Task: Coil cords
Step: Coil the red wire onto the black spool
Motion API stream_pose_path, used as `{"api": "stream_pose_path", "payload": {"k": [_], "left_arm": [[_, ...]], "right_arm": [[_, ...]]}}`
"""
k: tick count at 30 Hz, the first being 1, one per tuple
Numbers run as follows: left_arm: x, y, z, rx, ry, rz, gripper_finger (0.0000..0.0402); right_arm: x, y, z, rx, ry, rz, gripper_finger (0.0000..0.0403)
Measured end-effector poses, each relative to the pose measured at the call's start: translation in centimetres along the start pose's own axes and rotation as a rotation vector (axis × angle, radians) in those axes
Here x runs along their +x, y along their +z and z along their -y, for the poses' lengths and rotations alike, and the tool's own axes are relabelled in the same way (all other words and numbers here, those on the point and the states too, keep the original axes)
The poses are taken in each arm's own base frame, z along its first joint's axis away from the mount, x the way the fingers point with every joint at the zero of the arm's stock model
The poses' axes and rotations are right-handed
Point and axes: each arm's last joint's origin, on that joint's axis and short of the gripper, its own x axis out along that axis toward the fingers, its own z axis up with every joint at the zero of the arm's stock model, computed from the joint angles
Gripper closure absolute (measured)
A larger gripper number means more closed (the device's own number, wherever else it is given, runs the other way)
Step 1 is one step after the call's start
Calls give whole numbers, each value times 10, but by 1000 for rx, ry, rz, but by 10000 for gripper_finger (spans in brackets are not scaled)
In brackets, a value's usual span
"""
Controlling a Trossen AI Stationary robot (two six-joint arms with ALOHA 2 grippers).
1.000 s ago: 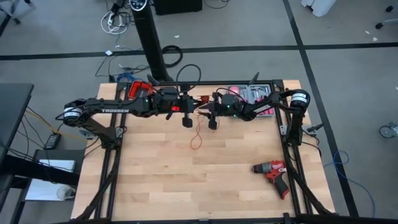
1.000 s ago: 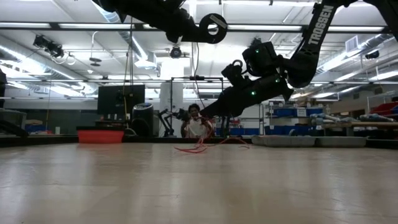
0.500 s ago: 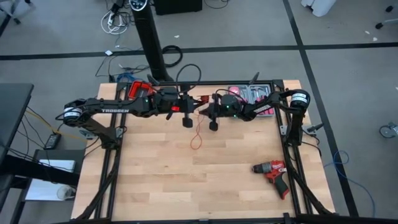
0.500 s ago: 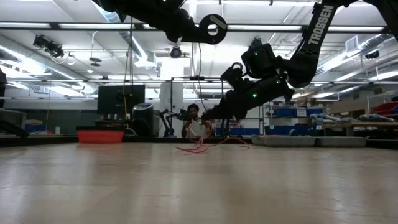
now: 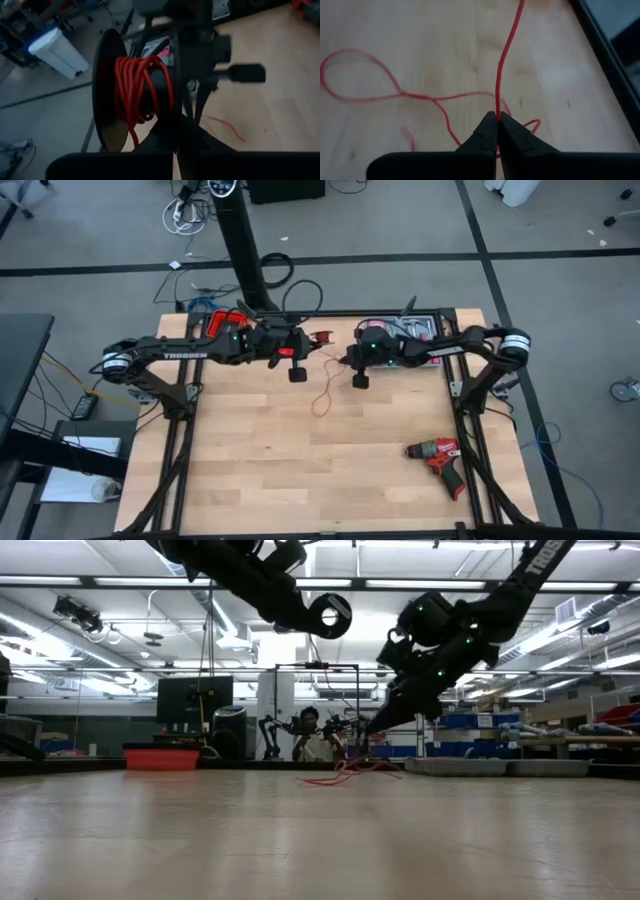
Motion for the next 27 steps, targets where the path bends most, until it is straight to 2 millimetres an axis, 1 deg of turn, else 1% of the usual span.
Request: {"api": "stream_pose_path", "payload": {"k": [3,7,11,13,18,22,27], "left_arm": [[-2,-2,0,-9,-8,-22,396],[-9,-3,0,-12,-25,-55,396],[-19,-5,-3,-67,-28,-92,396],[-21,-7,-3,-100,-37,-119,396],[-21,-11,0,-133,-70,-155,396],[-21,-12,2,-151,-79,-173,396],[-22,-15,3,-152,-89,-201,396]], "right_arm": [[-13,1,0,-6,-25,-68,402],[-31,8,-1,-16,-61,-89,402],[-52,25,-8,-89,-70,-13,402],[-61,34,-15,-167,-66,33,402],[-81,52,-27,-315,-140,117,403],[-98,62,-33,-365,-201,168,403],[-124,72,-38,-386,-217,262,403]]}}
